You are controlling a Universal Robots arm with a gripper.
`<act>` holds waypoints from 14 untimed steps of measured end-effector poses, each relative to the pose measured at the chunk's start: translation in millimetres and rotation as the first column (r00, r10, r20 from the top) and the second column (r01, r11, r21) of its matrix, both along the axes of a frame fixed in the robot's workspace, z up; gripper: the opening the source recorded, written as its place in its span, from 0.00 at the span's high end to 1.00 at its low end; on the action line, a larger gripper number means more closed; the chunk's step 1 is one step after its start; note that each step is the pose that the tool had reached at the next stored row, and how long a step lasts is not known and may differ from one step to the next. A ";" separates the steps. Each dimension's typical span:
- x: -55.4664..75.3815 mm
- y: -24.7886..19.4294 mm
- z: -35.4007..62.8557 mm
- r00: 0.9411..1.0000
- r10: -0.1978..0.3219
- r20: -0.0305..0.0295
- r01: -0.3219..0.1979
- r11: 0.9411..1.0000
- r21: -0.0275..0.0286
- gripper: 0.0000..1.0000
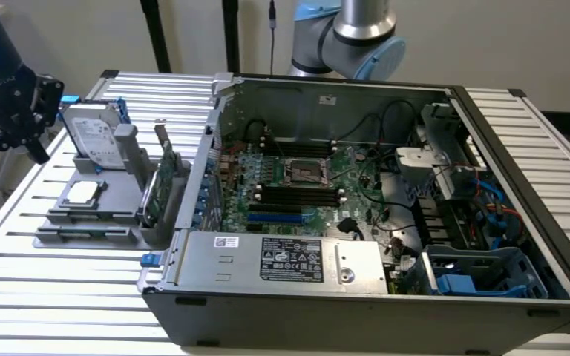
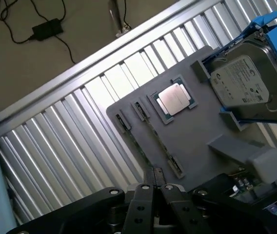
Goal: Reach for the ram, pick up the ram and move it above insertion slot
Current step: 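Pick up the ram and move it above insertion slot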
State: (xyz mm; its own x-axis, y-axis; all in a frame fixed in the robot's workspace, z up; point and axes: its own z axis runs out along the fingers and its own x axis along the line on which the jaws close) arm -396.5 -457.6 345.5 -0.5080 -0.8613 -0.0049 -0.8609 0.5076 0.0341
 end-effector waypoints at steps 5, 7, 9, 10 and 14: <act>0.0 0.0 -0.3 0.997 0.073 0.002 -0.073 0.997 0.002 0.89; 0.0 0.0 -0.4 0.994 0.105 0.003 -0.105 0.994 0.003 0.89; 0.0 0.0 -0.5 0.990 0.139 0.004 -0.139 0.990 0.004 0.89; 0.0 0.0 -0.6 0.988 0.155 0.005 -0.155 0.988 0.005 0.89; 0.0 0.0 -0.9 0.975 0.222 0.010 -0.222 0.975 0.006 0.89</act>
State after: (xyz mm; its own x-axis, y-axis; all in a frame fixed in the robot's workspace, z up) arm -396.5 -457.6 344.6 -0.3041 -0.9525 -0.0153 -0.9524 0.3036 0.0283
